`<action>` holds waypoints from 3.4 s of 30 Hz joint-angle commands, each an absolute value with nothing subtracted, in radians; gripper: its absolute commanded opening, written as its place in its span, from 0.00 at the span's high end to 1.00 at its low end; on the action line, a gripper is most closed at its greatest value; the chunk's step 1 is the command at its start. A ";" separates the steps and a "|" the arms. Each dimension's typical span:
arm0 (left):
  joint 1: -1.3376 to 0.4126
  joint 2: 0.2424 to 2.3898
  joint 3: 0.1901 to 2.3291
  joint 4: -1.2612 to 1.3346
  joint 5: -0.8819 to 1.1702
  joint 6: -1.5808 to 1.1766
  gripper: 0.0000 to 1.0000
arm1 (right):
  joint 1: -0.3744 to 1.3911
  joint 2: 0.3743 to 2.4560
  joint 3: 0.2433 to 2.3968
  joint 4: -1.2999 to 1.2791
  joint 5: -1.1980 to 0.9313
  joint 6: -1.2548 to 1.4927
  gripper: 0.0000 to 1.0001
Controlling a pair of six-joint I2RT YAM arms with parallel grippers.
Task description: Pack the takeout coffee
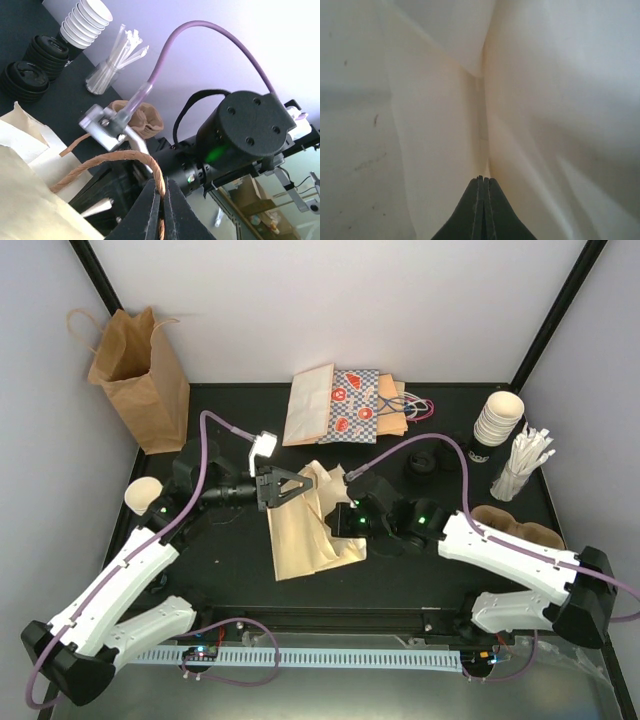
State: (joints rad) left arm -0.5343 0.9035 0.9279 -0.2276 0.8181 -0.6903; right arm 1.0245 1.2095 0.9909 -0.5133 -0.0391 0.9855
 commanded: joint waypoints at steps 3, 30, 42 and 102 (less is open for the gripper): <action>-0.541 0.912 0.951 -0.137 0.874 -0.740 0.98 | 1.063 1.270 1.036 -0.450 -0.073 0.938 0.99; -0.541 0.824 1.017 -0.110 0.839 -0.764 0.98 | 1.063 1.229 0.940 -0.625 0.146 0.837 0.99; -0.540 0.806 1.069 -0.195 0.823 -0.718 0.99 | 1.063 1.223 1.006 -0.786 0.349 0.771 0.99; -0.540 0.788 1.059 -0.378 0.748 -0.607 0.98 | 1.062 1.518 1.297 -1.244 0.880 0.738 0.99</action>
